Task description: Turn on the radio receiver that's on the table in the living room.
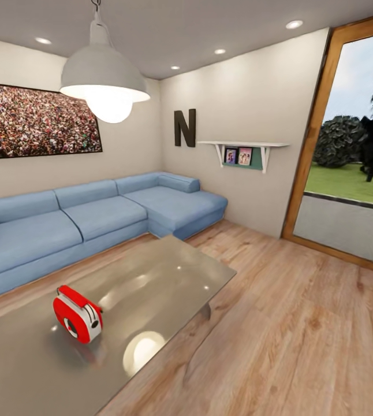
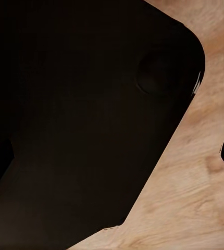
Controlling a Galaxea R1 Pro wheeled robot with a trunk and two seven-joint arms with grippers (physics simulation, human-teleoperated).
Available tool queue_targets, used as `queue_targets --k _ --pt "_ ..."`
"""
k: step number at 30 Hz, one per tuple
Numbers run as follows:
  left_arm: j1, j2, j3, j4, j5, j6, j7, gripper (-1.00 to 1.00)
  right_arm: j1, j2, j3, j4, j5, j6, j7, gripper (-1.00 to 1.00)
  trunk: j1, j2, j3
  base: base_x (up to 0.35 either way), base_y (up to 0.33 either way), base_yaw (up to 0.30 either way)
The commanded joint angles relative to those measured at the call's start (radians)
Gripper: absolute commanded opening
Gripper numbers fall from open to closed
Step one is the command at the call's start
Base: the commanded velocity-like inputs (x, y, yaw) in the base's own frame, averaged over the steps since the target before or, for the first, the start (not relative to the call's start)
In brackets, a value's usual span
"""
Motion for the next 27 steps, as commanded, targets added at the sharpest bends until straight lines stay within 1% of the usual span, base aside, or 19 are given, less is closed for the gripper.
queue_targets --k 1,9,14,18,27 --pt "0.0 0.0 0.0 0.0 0.0 0.0 0.0 1.0 0.0 0.0 0.0 0.0 0.0 0.0 0.0 1.0 0.0 0.0 0.0 0.33 0.0 0.0" --pt "0.0 0.0 -0.001 0.0 -0.001 -0.001 0.0 1.0 0.0 0.0 0.0 0.0 0.0 0.0 0.0 1.0 0.0 0.0 0.0 0.33 0.0 0.017" --pt "0.0 0.0 -0.001 0.0 -0.001 -0.003 0.0 1.0 0.0 -0.001 0.0 0.0 0.0 -0.024 -0.001 1.0 0.0 0.0 0.0 0.276 0.0 0.23" --pt "0.0 0.0 -0.001 0.0 -0.002 -0.003 0.0 1.0 0.0 -0.001 0.0 0.0 0.0 -0.049 -0.001 1.0 0.0 0.0 0.0 0.061 0.0 0.289" --pt "0.0 0.0 -0.001 0.0 -0.002 -0.003 0.0 1.0 0.0 -0.001 0.0 0.0 0.0 -0.053 -0.002 1.0 0.0 0.0 0.0 0.006 0.0 0.299"
